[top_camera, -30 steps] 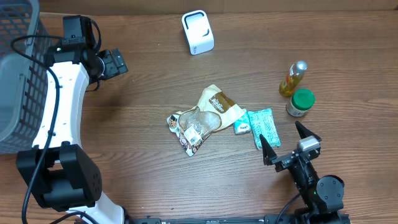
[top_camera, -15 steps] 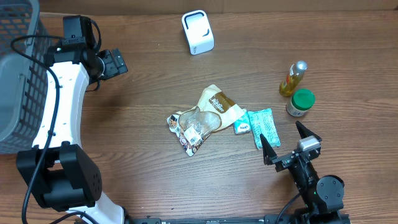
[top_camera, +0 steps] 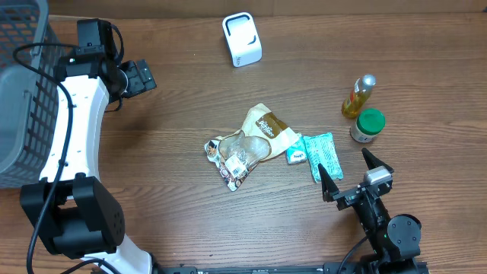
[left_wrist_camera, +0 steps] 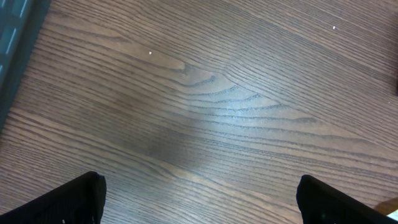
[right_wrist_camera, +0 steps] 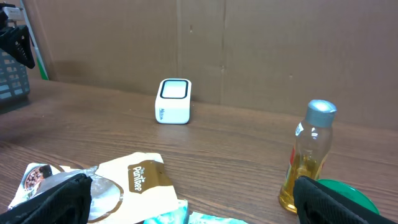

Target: Scan the item barcode

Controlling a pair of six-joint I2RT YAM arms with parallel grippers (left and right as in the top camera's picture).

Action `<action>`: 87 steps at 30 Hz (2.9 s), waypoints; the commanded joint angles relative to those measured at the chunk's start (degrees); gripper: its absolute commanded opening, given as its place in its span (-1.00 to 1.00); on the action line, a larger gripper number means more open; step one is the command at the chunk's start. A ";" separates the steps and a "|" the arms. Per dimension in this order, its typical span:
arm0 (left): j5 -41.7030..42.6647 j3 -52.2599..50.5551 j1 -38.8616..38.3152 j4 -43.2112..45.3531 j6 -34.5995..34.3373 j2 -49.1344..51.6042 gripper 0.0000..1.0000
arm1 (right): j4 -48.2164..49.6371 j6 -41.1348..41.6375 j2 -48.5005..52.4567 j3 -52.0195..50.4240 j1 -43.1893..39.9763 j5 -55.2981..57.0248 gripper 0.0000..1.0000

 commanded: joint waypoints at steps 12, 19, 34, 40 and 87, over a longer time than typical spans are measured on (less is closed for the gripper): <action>-0.37 0.59 -0.02 0.04 0.24 -0.52 0.99 | 0.15 -0.20 -0.50 -0.55 -0.48 0.94 1.00; -0.37 0.59 -0.02 0.04 0.24 -0.52 0.99 | 0.15 -0.20 -0.50 -0.55 -0.48 0.94 1.00; -0.35 0.59 -0.02 0.04 0.24 -0.79 0.99 | 0.15 -0.20 -0.50 -0.55 -0.48 0.94 1.00; -0.37 0.59 -0.20 0.02 0.24 -9.11 0.99 | 0.15 -0.20 -0.50 -0.55 -0.48 0.94 1.00; 8.22 -60.70 -1.90 61.83 0.02 -53.94 0.99 | 0.15 -0.20 -0.50 -0.55 -0.48 0.94 1.00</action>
